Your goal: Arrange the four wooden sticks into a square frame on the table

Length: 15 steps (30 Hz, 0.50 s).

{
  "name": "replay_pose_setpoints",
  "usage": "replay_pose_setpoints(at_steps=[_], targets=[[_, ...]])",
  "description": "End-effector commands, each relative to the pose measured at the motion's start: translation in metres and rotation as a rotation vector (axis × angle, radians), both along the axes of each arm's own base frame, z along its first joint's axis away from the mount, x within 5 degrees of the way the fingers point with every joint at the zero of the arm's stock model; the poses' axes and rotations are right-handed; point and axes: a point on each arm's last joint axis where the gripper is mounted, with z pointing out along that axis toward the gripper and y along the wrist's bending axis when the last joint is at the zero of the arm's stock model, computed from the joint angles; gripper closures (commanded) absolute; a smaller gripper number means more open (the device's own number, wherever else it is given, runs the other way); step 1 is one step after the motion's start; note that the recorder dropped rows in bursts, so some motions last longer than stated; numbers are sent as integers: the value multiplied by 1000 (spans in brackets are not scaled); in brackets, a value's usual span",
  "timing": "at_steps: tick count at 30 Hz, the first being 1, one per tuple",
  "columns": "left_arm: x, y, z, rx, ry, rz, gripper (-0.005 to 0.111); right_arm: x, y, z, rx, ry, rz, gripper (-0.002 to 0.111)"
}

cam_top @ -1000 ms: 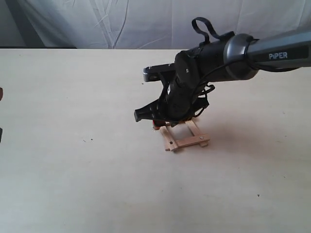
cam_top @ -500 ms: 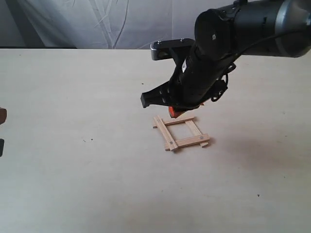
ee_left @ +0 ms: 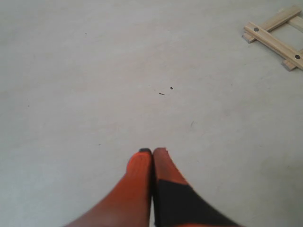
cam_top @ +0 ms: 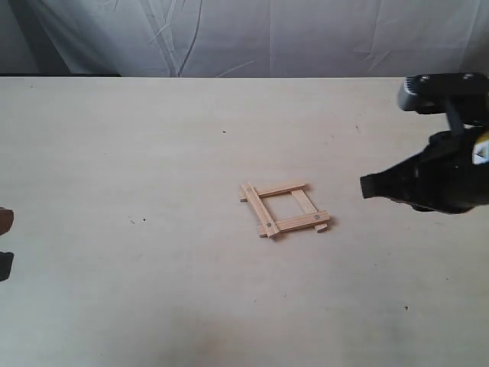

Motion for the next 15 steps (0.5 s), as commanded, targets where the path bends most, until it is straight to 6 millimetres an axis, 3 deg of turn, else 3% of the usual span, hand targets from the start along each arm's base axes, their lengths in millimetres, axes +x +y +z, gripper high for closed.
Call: replay_pose_setpoints(at_steps=[1, 6, 15], targets=[[1, 0, 1, -21, -28, 13, 107, -29, -17, 10, 35, -198, 10, 109], [1, 0, 1, -20, -26, 13, 107, -57, -30, 18, 80, -397, 23, 109], [1, 0, 1, -18, -27, 13, 107, -82, -40, 44, 149, -568, 16, 109]])
